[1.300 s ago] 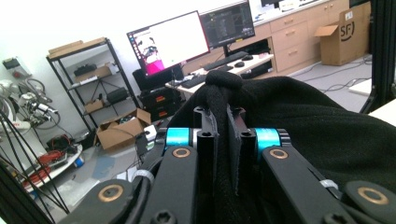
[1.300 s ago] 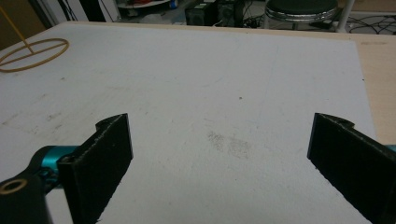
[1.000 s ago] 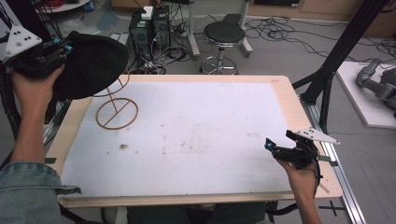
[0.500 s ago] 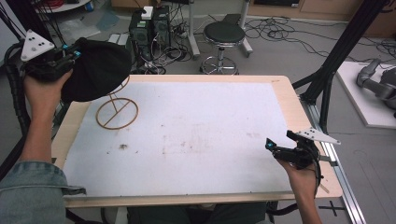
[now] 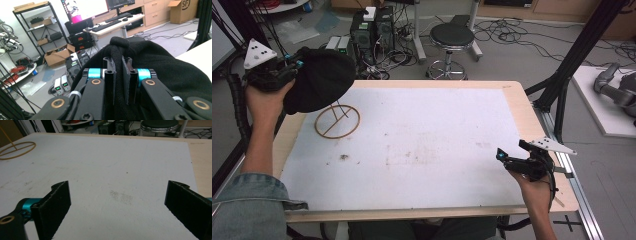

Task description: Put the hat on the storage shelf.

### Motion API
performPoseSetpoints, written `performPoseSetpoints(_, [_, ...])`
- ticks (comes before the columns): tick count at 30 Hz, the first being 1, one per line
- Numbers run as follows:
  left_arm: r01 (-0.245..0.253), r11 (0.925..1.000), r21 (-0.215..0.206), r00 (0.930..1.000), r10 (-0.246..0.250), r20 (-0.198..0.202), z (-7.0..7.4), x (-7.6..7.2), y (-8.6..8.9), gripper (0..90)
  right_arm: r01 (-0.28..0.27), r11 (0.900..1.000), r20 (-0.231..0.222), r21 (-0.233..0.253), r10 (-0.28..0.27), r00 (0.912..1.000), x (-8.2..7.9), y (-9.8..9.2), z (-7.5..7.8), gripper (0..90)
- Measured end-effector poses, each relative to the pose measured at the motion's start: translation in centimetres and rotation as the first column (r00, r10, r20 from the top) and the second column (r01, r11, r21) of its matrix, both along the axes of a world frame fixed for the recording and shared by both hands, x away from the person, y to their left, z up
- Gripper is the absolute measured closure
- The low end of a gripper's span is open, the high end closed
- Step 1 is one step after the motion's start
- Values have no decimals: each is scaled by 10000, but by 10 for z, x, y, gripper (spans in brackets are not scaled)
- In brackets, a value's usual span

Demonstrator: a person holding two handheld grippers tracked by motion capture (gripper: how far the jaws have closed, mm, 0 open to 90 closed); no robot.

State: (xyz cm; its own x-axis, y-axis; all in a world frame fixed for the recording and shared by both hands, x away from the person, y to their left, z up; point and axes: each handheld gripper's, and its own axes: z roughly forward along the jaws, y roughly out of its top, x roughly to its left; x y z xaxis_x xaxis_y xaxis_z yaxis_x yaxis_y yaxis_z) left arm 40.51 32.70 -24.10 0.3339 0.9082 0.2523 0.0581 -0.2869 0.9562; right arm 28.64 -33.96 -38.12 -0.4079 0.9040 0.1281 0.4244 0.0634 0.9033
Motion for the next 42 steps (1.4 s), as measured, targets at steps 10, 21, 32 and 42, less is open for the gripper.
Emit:
performPoseSetpoints(10, [13, 9999, -152, 9998, -16, -195, -6, 3, 0, 783, -9, 10000, 55, 4, 9, 10000, 0, 0, 1, 63])
performPoseSetpoints(21, [90, 9998, -200, 9995, -96, -304, -9, 4, 0, 717, 14, 10000, 44, 31, -14, 10000, -1, 0, 2, 63])
performPoseSetpoints(32, [191, 9997, -145, 9991, -197, -378, -10, 5, -3, 648, 12, 10000, 78, 31, -12, 10000, 0, -1, 2, 63])
performPoseSetpoints(42, [529, 9966, -628, 9981, -548, -293, -5, -7, -5, 568, -18, 10000, -7, 98, 18, 10000, 3, -1, 1, 63])
